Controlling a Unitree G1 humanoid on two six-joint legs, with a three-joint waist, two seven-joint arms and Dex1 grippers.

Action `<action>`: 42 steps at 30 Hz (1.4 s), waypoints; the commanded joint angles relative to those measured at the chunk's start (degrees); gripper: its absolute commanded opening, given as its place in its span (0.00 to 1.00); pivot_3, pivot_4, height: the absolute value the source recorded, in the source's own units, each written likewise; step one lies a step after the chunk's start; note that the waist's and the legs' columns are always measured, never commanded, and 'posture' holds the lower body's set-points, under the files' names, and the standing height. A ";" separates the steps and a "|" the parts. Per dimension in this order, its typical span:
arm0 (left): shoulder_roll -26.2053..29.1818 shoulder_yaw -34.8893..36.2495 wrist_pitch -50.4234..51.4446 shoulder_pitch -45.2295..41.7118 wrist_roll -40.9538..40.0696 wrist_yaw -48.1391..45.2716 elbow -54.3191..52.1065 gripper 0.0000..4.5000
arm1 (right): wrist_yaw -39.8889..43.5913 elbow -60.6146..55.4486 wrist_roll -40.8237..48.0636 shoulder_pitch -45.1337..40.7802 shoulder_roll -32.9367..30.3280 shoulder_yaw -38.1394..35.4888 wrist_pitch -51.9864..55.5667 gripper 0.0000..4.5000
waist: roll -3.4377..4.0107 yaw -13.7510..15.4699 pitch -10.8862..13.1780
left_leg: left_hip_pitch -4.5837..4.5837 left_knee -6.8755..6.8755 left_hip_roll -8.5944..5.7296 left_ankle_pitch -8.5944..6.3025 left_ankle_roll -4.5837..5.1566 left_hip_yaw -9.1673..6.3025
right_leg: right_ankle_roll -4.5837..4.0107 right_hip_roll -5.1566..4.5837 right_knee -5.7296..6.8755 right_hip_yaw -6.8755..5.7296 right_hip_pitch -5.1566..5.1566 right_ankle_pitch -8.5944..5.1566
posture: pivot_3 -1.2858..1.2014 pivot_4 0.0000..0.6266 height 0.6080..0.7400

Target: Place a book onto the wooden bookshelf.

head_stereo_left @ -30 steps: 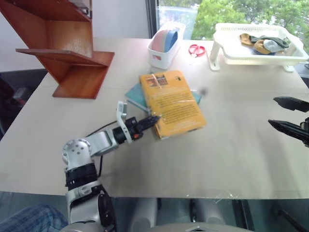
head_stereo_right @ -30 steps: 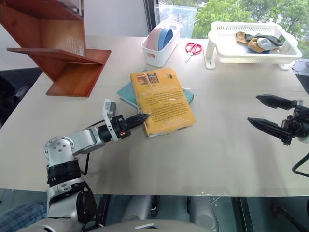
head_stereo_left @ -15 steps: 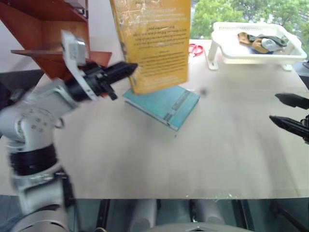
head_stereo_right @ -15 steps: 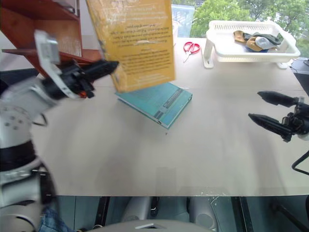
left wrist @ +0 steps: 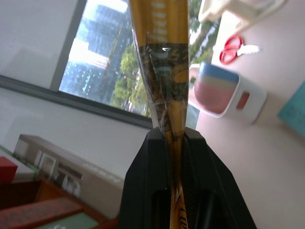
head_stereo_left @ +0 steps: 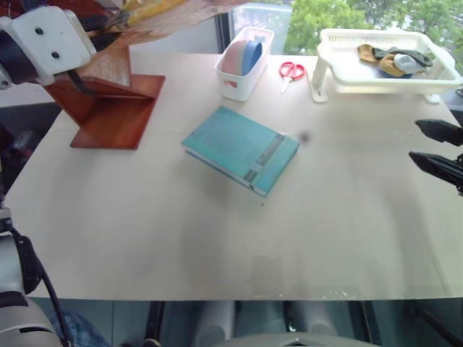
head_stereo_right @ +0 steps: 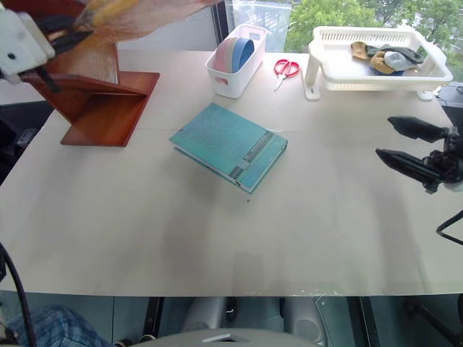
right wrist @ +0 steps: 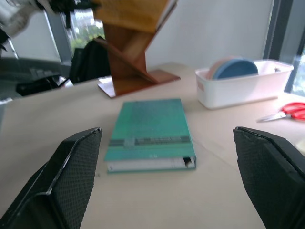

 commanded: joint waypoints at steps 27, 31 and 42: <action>11.43 -13.23 -18.25 -14.79 26.21 11.41 39.12 0.01 | 0.80 0.23 8.71 -3.48 2.93 -4.29 4.12 1.00 | -0.04 -1.10 0.02 | -0.11 0.14 0.03 0.00 0.01 0.18 | 0.01 0.03 0.42 0.17 -0.32 0.00 | 0.52 0.24 1.00; 11.16 -15.10 -17.57 -17.00 28.88 13.80 40.88 0.27 | 0.94 0.14 8.58 -2.80 3.05 -4.70 3.73 1.00 | -0.04 -1.14 0.02 | -0.11 0.14 0.02 0.00 0.01 0.17 | 0.01 0.03 0.43 0.17 -0.34 0.00 | 0.52 0.24 1.00; 13.79 -16.68 -14.28 -19.32 33.54 19.00 42.63 1.00 | 1.47 1.09 8.06 -2.16 3.02 -4.77 2.88 1.00 | -0.05 -1.30 0.02 | -0.13 0.15 0.02 0.00 0.01 0.19 | 0.02 0.03 0.47 0.18 -0.37 0.00 | 0.52 0.24 1.00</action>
